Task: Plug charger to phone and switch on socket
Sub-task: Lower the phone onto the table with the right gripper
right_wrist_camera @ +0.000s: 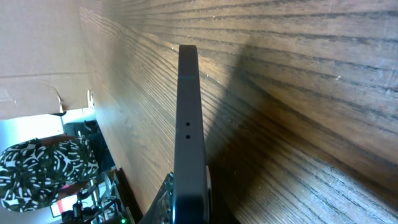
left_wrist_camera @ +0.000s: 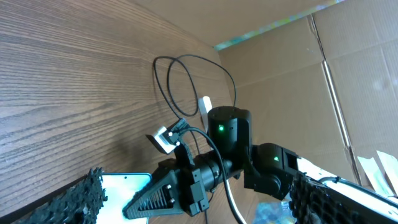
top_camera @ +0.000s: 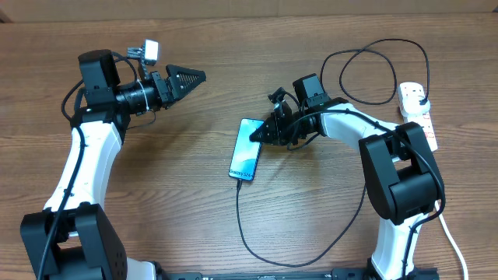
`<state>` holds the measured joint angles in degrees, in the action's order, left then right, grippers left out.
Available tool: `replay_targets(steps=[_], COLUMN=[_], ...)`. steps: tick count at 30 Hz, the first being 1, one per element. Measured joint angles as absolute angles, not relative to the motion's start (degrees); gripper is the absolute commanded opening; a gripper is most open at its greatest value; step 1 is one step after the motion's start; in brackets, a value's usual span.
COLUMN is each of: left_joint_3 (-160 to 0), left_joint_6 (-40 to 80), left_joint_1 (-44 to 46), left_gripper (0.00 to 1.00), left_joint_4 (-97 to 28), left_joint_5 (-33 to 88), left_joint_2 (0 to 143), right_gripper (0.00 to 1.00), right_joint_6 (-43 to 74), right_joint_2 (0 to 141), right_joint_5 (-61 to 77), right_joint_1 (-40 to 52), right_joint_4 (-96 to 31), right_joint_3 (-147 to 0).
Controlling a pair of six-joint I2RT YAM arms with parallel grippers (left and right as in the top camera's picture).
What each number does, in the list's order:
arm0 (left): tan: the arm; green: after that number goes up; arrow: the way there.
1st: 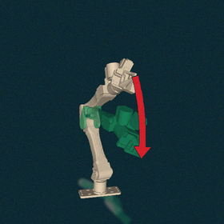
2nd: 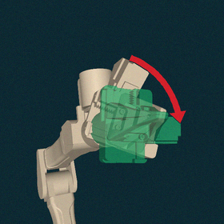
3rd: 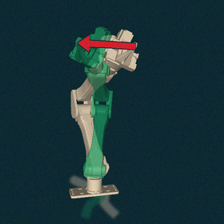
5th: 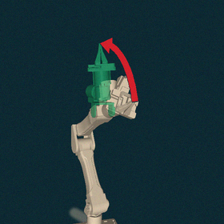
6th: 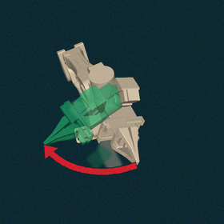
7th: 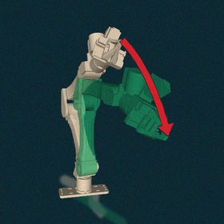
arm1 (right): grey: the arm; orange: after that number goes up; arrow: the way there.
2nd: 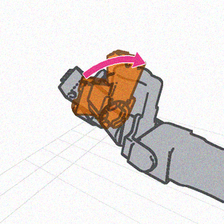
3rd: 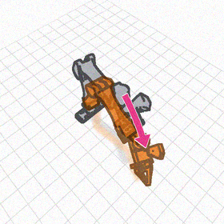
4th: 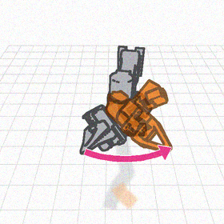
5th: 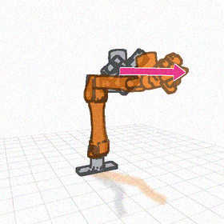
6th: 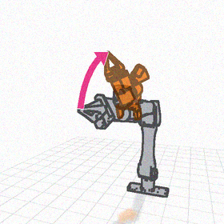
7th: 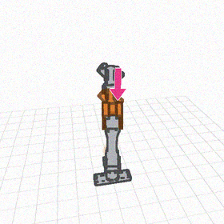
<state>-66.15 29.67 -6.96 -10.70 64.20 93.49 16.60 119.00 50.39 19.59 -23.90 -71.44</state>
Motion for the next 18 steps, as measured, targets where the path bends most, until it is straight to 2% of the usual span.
replay_targets(steps=[11,15,18], left_joint_3=[-66.2,-66.2,-66.2], left_joint_6=[29.6,29.6,29.6], left_joint_1=[-7.0,-7.0,-7.0], left_gripper=[1.0,1.0,1.0], left_joint_4=[-10.7,-10.7,-10.7], left_joint_5=[64.2,64.2,64.2], left_joint_2=[93.5,93.5,93.5], right_gripper=[0.04,0.09,0.09], right_joint_6=[18.3,19.2,19.1], right_joint_2=[120.8,121.7,122.3], right_joint_5=[51.3,51.7,50.2], right_joint_1=[19.5,19.5,19.6], right_joint_4=[-20.6,-19.4,-19.0], right_joint_3=[-71.5,-71.5,-71.5])
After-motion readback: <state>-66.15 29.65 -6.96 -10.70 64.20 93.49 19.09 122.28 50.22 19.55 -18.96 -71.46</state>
